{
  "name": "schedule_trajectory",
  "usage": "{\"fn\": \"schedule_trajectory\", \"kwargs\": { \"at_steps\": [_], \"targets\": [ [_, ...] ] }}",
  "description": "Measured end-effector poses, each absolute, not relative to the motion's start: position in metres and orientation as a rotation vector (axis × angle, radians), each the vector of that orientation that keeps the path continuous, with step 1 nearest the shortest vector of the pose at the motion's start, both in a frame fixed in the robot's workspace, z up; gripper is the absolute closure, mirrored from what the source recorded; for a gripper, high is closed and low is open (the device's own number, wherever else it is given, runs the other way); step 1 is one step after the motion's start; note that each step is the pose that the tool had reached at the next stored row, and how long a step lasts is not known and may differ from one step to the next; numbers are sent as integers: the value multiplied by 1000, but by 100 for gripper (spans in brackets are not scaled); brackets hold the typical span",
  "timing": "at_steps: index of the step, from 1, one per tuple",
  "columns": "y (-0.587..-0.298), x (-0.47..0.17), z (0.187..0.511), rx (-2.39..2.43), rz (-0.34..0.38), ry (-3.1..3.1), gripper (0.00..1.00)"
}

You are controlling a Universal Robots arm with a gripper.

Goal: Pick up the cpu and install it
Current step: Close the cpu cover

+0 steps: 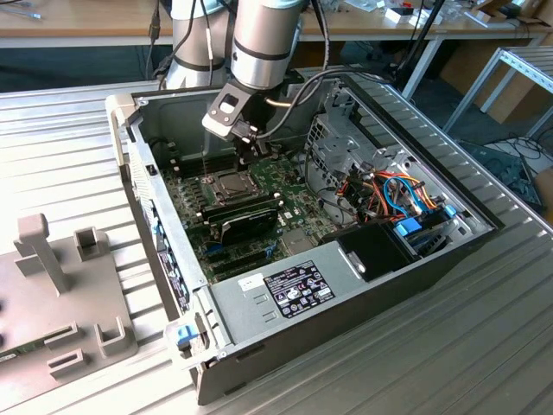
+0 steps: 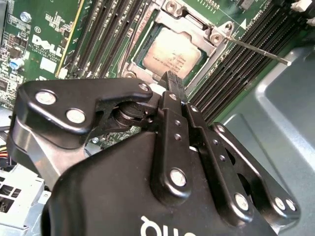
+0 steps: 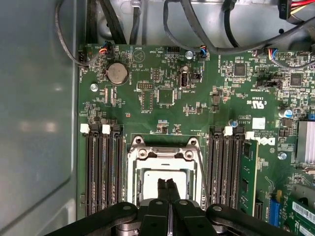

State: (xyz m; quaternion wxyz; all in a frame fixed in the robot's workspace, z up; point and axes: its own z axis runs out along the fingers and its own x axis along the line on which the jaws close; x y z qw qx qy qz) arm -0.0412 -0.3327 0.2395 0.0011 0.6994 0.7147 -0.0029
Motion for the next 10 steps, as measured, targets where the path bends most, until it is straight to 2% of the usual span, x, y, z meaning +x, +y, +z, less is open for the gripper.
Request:
{"fn": "schedule_trajectory", "kwargs": {
  "at_steps": [10],
  "targets": [
    [-333,-73,236,2196,-8,2243,89]
  ]
}}
